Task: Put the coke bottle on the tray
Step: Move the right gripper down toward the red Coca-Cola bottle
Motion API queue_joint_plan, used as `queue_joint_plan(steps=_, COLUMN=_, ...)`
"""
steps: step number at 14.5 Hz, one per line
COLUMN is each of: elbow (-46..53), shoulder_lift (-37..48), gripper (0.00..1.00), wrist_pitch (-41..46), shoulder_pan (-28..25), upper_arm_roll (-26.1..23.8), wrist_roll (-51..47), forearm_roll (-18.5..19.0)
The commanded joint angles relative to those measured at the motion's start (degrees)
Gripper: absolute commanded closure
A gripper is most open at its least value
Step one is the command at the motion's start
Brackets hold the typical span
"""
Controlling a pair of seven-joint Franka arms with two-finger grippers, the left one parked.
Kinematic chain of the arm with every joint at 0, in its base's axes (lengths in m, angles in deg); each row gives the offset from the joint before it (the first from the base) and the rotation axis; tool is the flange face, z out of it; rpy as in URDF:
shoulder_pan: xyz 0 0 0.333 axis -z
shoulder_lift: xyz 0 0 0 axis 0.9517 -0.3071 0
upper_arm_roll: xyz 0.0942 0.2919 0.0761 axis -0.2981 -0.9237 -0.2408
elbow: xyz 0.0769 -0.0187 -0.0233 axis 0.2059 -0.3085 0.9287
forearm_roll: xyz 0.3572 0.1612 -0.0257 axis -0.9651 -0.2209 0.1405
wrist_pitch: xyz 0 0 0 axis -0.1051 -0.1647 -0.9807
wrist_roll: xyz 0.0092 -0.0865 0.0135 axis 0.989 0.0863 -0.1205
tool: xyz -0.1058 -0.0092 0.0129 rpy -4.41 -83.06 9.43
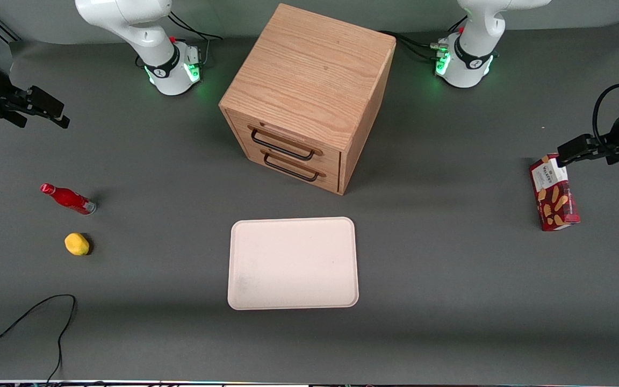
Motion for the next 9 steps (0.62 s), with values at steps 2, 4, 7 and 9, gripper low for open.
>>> queue_joint_plan(steps=2, elbow=0.25, shoulder_lift=0.09, gripper=0.00, wrist_pitch=2.28, shoulder_pan=0.14, upper_arm_roll=-0.25, wrist_roll=-1.82, forearm_roll=1.08)
queue_joint_plan(steps=4, elbow=0.86, shoulder_lift=-0.43, gripper=0.00, wrist_pitch=2.28, shoulder_pan=0.23, upper_arm_roll=0.71, wrist_roll=-0.51, forearm_roll=1.17)
queue_joint_plan(steps=7, elbow=0.69, shoulder_lift=-2.71, gripper=0.00, wrist_pitch=-0.17, shoulder_pan=0.32, upper_arm_roll=5.79, wrist_roll=9.03, forearm_roll=4.05)
queue_joint_plan(steps=9, elbow=0.34, shoulder_lift=-5.69, gripper=0.00, wrist_pitch=-3.94, shoulder_pan=0.23, upper_arm_roll=11.42, wrist_roll=18.79, forearm_roll=4.33)
